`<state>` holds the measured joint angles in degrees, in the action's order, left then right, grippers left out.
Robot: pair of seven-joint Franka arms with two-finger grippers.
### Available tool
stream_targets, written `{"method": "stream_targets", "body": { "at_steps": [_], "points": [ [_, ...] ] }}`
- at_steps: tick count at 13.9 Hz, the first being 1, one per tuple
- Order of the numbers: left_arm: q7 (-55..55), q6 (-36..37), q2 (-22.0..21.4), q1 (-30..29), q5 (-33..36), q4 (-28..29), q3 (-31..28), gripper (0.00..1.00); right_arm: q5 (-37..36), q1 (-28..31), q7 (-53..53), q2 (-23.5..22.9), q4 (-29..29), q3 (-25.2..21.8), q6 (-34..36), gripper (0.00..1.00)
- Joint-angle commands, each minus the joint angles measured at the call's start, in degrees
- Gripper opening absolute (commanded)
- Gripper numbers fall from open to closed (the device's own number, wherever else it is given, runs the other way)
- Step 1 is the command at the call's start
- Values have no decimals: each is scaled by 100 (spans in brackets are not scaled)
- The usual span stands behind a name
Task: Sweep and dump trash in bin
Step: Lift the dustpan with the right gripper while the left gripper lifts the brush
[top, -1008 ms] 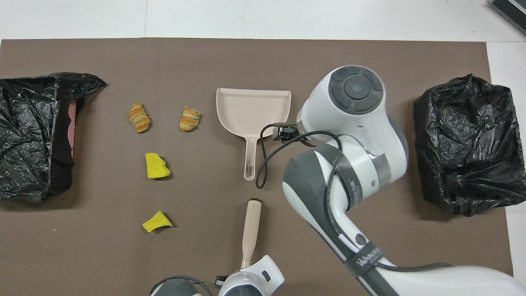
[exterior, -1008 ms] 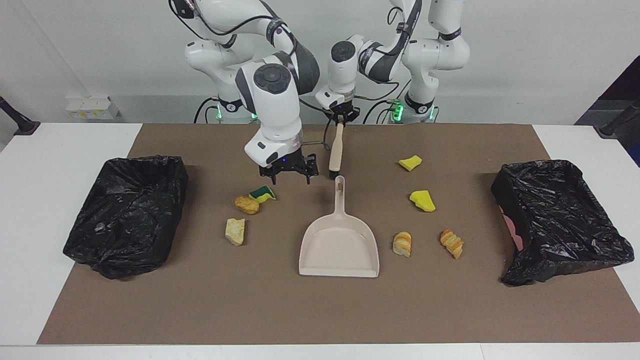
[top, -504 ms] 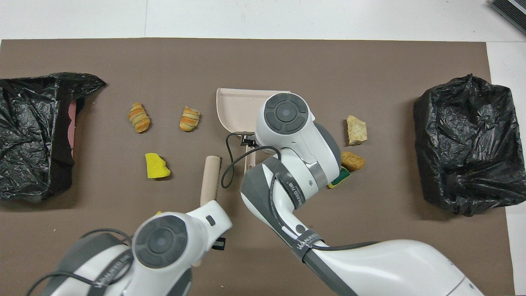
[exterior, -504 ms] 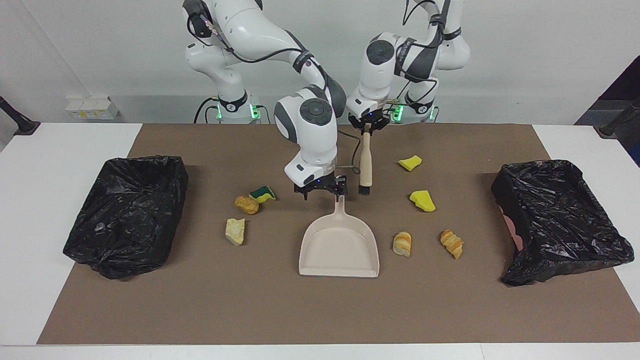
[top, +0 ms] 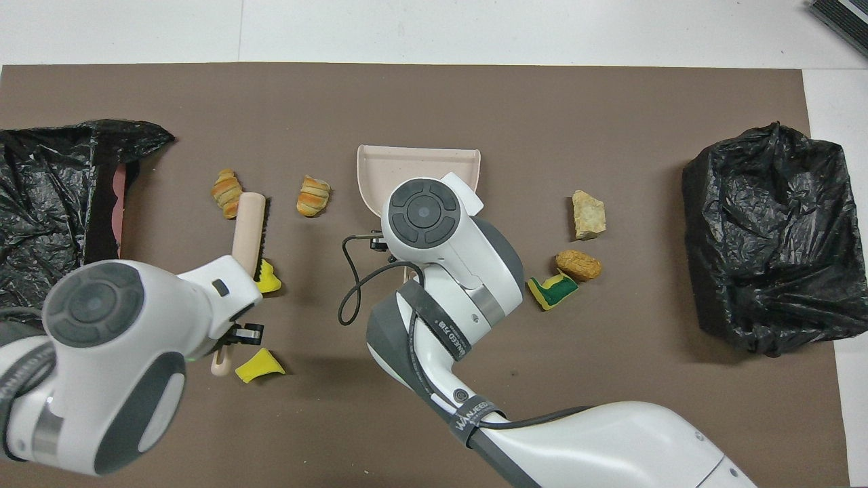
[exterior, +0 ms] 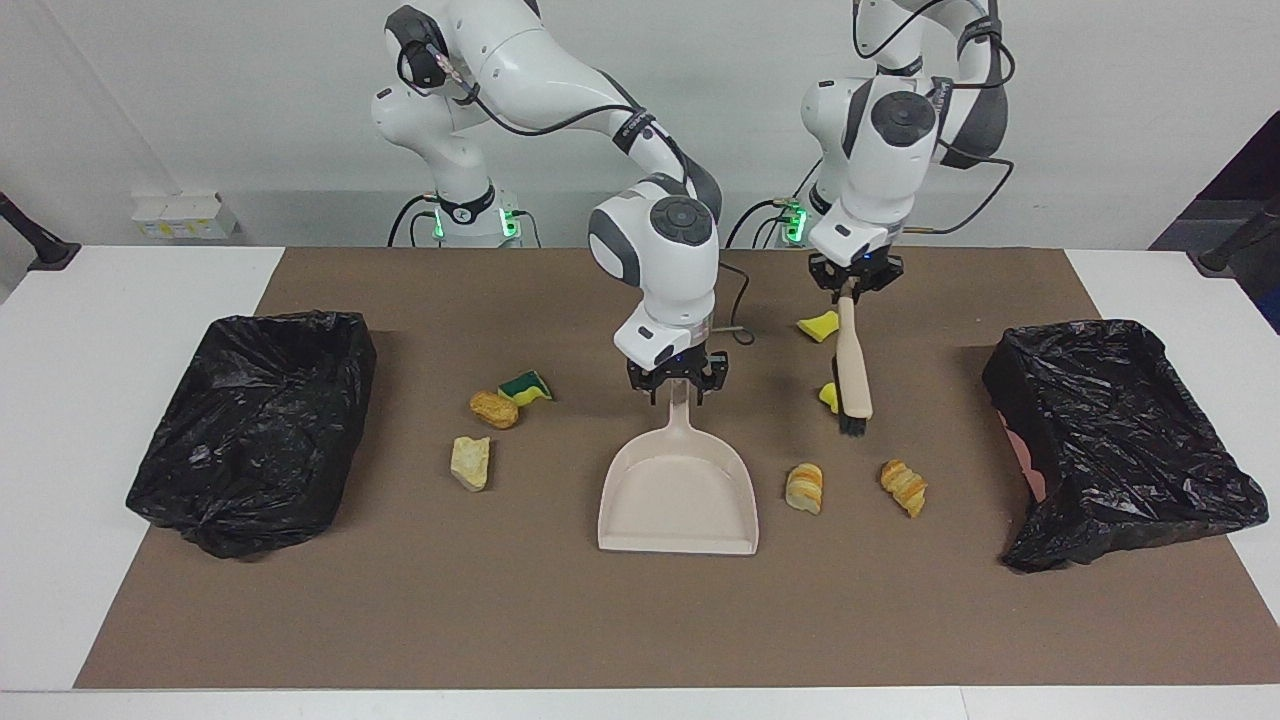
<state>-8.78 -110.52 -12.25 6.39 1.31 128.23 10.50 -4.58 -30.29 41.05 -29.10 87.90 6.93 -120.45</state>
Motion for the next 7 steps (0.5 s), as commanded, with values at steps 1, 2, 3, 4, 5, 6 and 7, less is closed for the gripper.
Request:
{"method": "stream_targets", "body": {
  "at_steps": [1,2,3,4,5,6,7],
  "points": [
    [383,-91,635,29,246,-719,-617,0,-184,-21,175,9,96,10,-137,53],
    [768,-197,697,20,273,-782,-802,0,-184,-47,184,1,105,10,-137,52],
    [1051,-302,767,20,299,-800,-996,0,-192,-178,193,-17,122,1,-119,49],
    [1149,-425,881,20,395,-835,-1111,0,-201,-205,201,-8,192,-7,-110,44],
    [1150,-461,1048,20,561,-939,-1138,0,-314,-206,175,1,184,-8,-14,20],
    [1150,-453,1249,20,650,-1123,-1156,0,-516,-206,132,1,158,1,74,0],
    [1150,-461,1391,11,659,-1238,-1165,0,-613,-206,131,1,157,1,127,0]
  ]
}}
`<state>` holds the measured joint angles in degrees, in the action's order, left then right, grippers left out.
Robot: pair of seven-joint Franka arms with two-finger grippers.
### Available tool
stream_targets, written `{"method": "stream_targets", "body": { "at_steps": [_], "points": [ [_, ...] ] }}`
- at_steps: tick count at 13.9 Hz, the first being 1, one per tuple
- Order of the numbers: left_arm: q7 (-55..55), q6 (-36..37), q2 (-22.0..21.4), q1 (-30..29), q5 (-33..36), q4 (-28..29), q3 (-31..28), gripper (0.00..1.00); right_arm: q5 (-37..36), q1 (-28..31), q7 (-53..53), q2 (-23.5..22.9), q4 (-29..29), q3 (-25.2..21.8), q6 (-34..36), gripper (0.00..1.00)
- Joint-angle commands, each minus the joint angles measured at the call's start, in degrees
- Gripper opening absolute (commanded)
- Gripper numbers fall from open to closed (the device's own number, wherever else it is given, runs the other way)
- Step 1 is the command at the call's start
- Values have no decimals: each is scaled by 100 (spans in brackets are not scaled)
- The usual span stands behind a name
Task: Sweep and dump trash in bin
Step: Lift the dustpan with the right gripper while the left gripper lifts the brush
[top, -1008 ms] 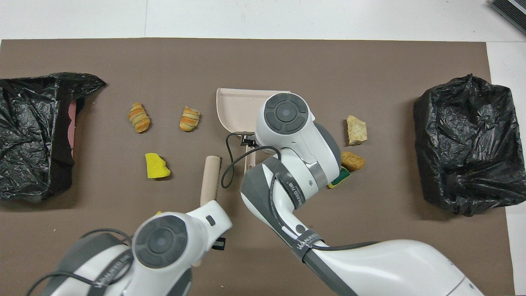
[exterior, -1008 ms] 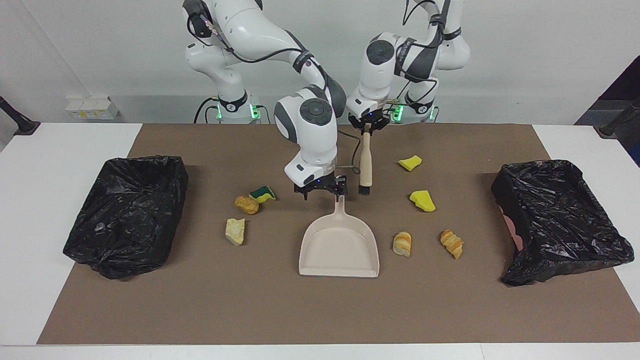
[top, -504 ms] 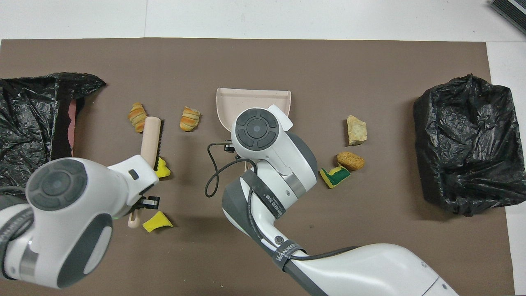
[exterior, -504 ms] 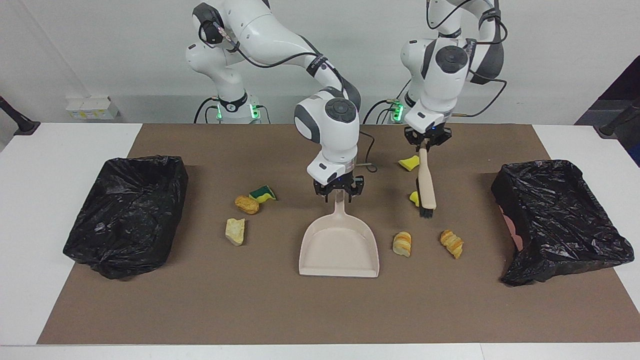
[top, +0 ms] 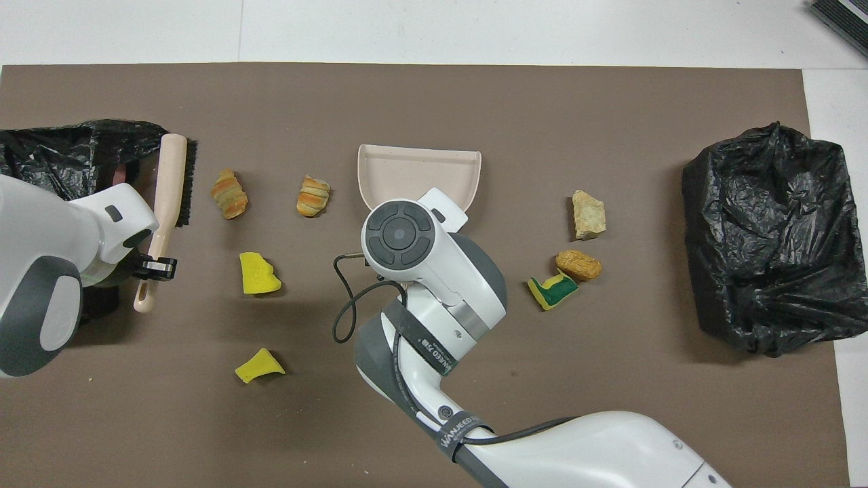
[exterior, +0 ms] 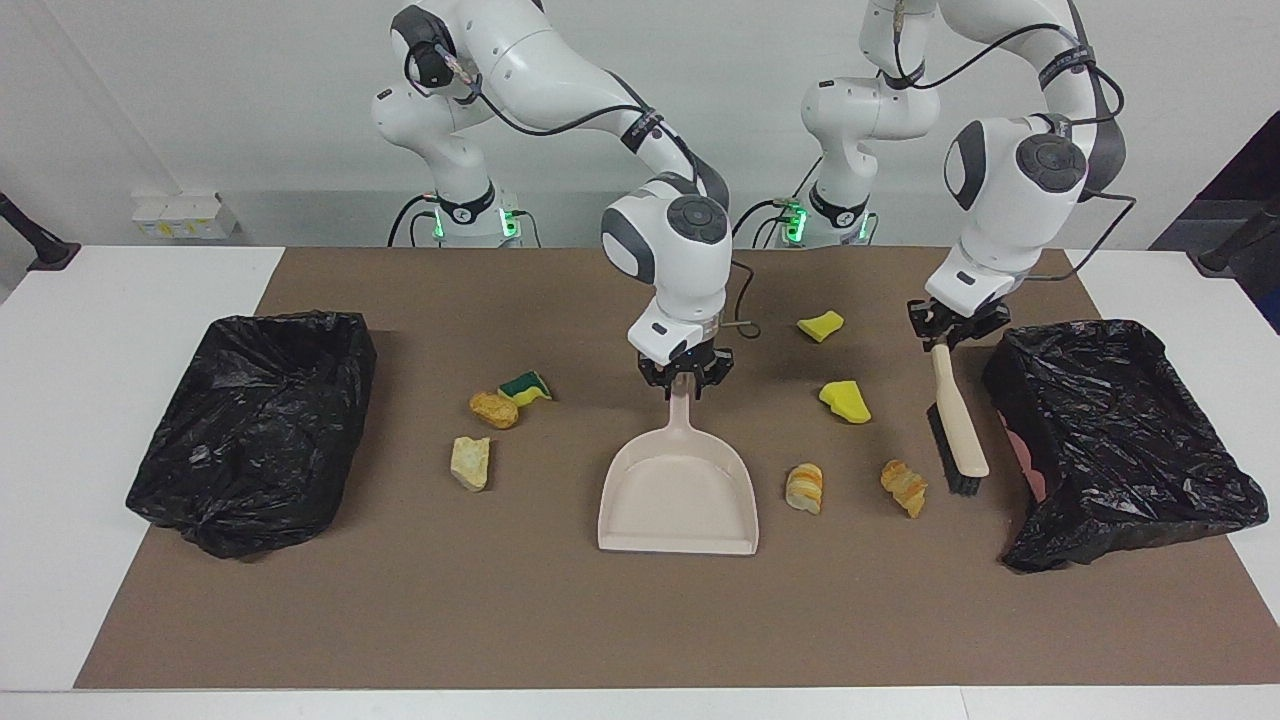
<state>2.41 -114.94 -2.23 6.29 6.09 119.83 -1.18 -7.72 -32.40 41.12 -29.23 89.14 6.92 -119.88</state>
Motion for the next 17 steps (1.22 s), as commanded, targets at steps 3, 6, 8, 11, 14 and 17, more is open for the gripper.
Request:
{"method": "stream_targets", "body": {
  "at_steps": [3,6,8,11,14,17],
  "points": [
    [23,-281,802,-14,208,-504,-119,0,-231,58,20,119,24,20,166,0],
    [23,-546,979,-14,217,-487,-225,0,120,102,-532,452,95,29,210,0],
    [31,-634,971,-75,199,-365,-216,0,139,312,-1416,742,103,38,560,0],
    [14,-512,909,-128,199,-224,-216,0,602,821,-3841,1103,103,38,1219,0],
    [31,-424,900,-128,199,-215,-216,0,622,1165,-5653,1288,104,29,1817,0],
    [84,-292,865,-93,199,-215,-208,0,596,1429,-7280,1306,165,20,2170,0]
  ]
}}
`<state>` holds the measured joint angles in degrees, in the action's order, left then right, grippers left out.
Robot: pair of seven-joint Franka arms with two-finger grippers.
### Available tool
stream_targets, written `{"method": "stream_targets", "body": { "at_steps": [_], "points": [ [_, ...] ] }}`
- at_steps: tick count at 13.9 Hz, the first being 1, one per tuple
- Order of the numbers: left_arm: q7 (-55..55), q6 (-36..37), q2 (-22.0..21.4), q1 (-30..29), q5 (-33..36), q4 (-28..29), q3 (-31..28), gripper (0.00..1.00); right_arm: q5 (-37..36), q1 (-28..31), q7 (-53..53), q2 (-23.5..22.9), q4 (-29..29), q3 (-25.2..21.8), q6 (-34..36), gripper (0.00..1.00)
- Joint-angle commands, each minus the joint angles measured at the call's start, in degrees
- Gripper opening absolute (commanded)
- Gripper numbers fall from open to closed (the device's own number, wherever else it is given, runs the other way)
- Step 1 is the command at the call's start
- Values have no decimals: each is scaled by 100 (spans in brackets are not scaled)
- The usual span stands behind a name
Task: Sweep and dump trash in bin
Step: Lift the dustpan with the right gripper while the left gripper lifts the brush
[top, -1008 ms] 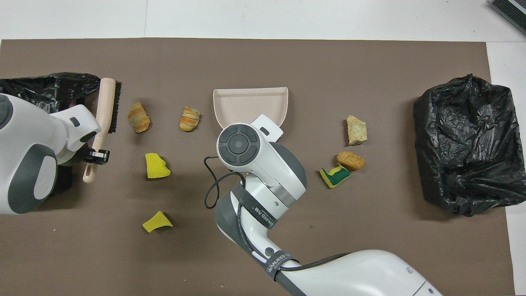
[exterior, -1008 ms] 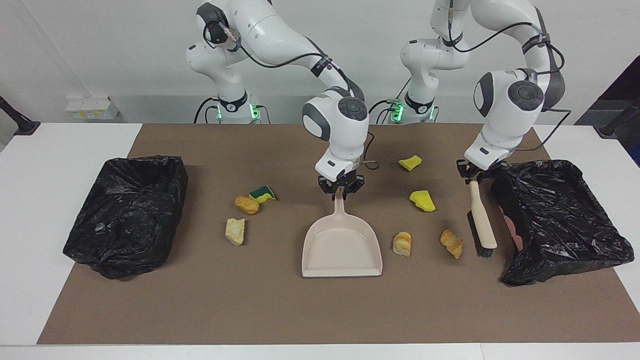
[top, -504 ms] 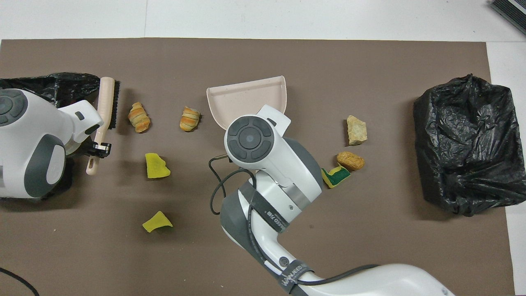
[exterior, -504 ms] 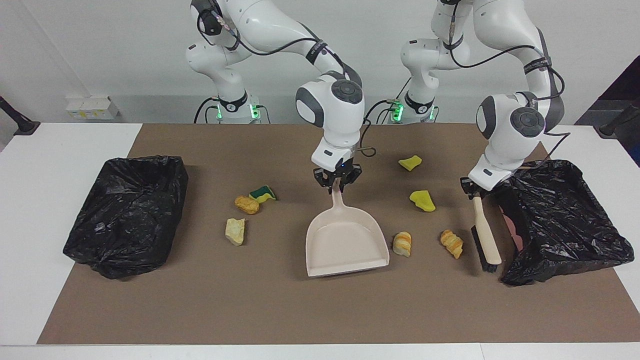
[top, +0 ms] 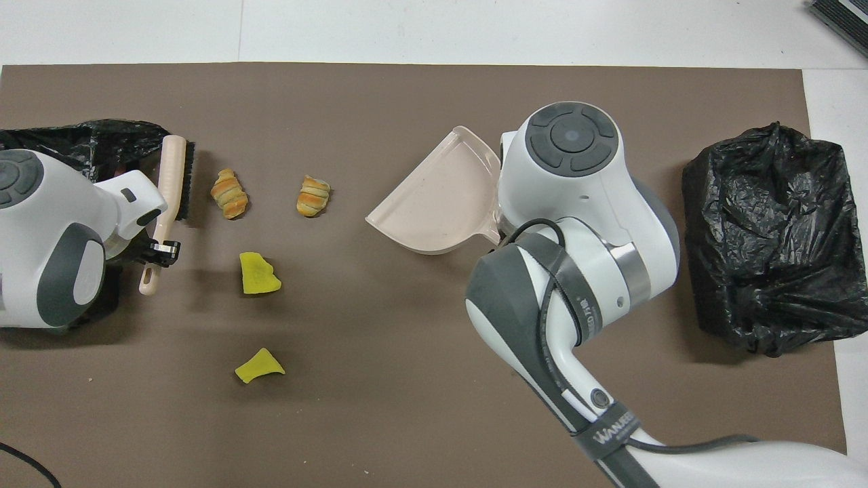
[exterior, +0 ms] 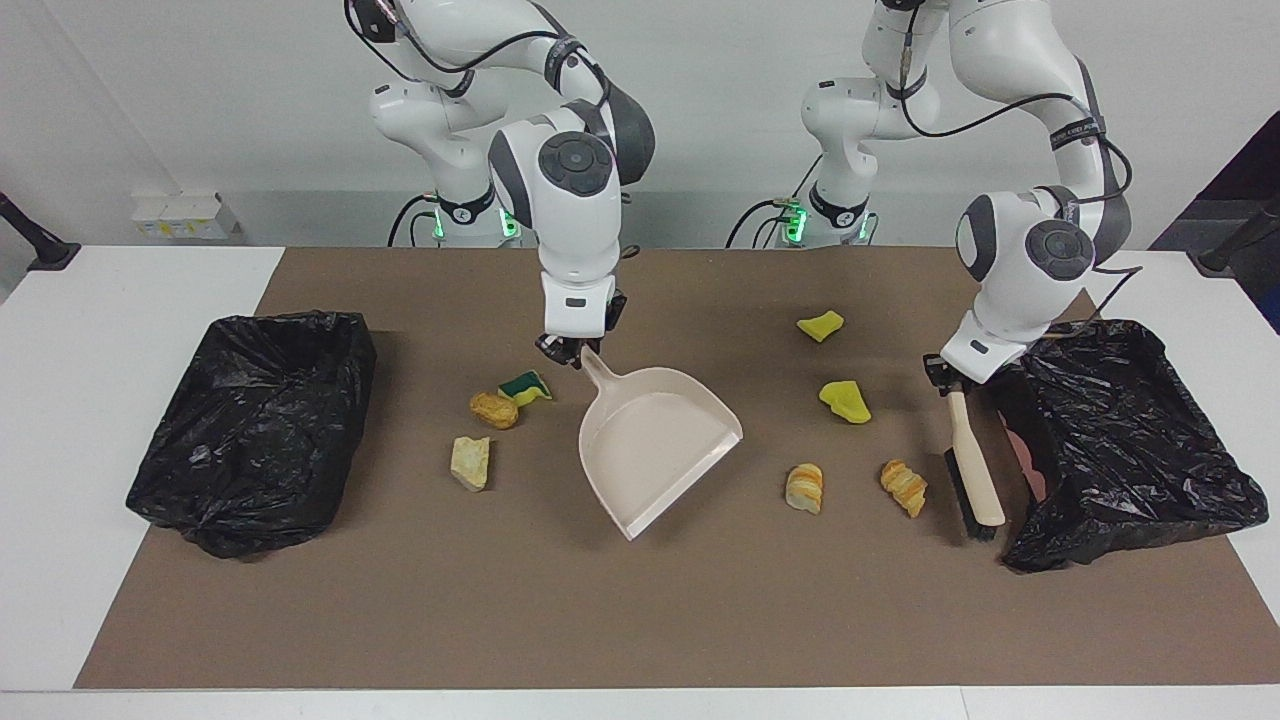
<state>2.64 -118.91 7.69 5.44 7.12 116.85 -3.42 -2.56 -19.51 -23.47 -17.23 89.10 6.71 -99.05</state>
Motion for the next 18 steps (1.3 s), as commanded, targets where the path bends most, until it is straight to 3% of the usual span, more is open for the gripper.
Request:
{"method": "stream_targets", "body": {
  "at_steps": [1,6,10,12,18],
  "points": [
    [70,131,-127,-8,96,84,17,0,55,192,-1183,176,290,41,105,0],
    [79,236,-127,10,105,84,17,0,-410,368,-3405,456,878,32,-69,0],
    [79,316,-136,27,105,66,17,0,-1059,298,-4086,852,1652,50,-641,0],
    [70,412,-136,45,105,57,35,0,-1132,307,-4595,827,1768,50,-755,0],
    [78,421,-31,221,105,48,262,0,-1317,9,-3914,845,1935,41,-791,0]
  ]
}}
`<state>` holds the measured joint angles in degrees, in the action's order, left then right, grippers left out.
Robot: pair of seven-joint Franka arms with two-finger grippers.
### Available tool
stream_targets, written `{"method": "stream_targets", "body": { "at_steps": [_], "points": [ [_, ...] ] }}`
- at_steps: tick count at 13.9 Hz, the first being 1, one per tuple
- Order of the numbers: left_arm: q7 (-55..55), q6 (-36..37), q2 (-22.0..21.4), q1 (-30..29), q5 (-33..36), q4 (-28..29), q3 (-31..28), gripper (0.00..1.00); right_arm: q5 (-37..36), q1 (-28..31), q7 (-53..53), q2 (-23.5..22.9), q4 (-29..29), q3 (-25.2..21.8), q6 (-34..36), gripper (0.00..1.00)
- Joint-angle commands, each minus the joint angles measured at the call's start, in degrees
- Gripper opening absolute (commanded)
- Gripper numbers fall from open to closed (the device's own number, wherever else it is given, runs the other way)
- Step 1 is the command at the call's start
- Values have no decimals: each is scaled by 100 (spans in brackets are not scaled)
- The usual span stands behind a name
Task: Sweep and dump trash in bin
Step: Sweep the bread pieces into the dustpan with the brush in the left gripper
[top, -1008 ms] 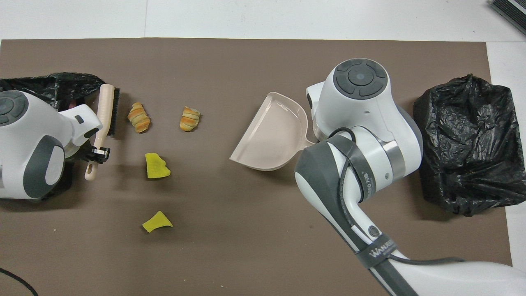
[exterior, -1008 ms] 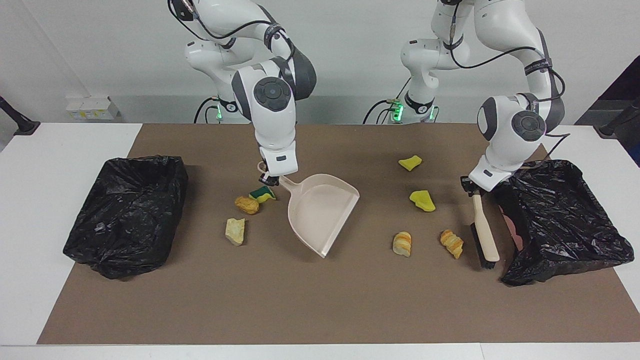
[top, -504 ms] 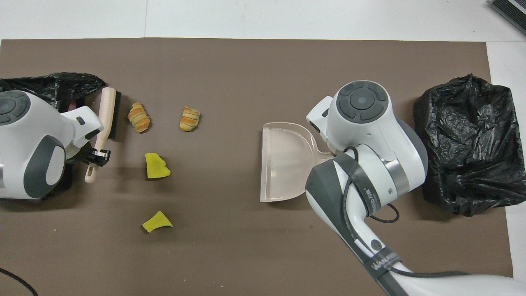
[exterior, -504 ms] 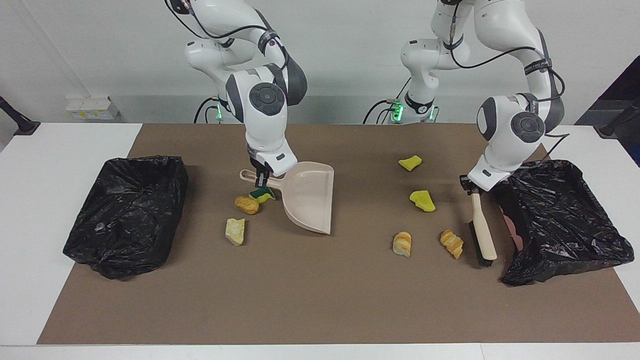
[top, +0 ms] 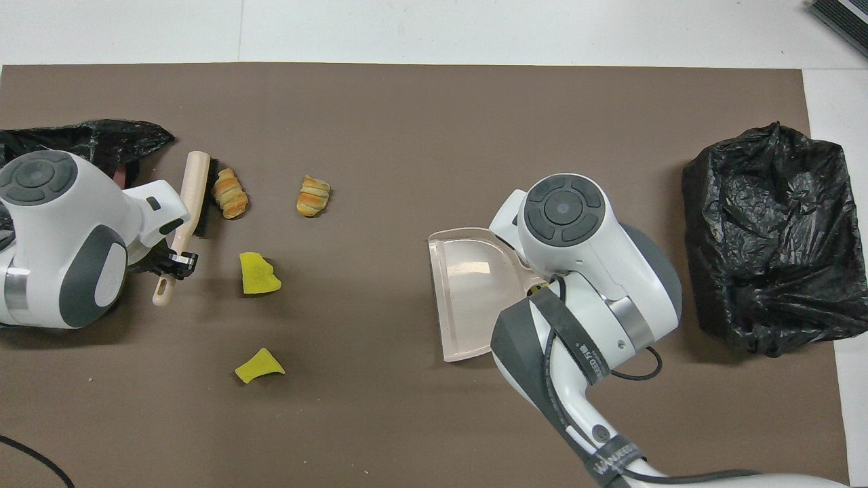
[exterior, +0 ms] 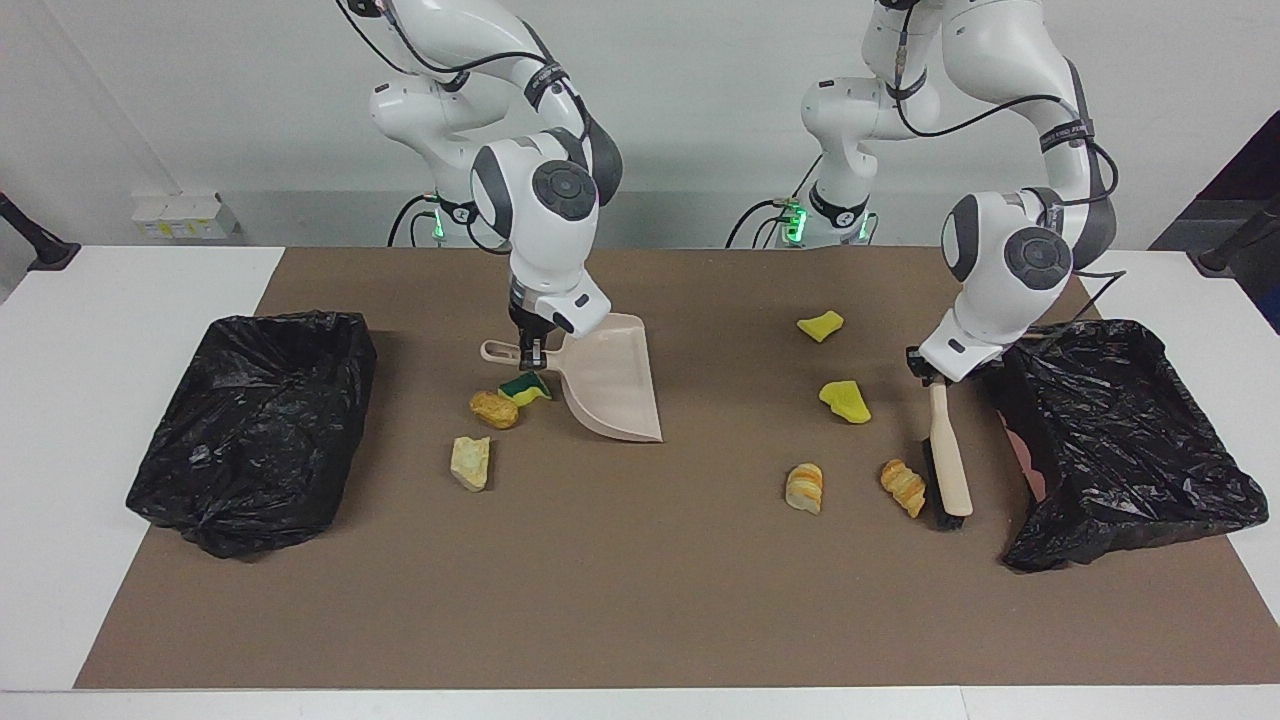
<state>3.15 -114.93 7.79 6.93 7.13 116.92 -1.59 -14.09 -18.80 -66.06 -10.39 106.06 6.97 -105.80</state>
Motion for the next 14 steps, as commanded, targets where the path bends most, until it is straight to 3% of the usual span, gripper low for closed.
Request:
{"method": "stream_targets", "body": {
  "at_steps": [1,5,14],
  "points": [
    [27,-11,-50,72,96,77,228,0,-156,-80,722,178,309,24,-134,0],
    [395,-47,-120,72,70,226,729,0,-156,-238,1577,116,354,24,-134,0],
    [660,24,-559,72,-79,832,2213,0,-401,-247,1614,46,398,33,-424,0]
  ]
}}
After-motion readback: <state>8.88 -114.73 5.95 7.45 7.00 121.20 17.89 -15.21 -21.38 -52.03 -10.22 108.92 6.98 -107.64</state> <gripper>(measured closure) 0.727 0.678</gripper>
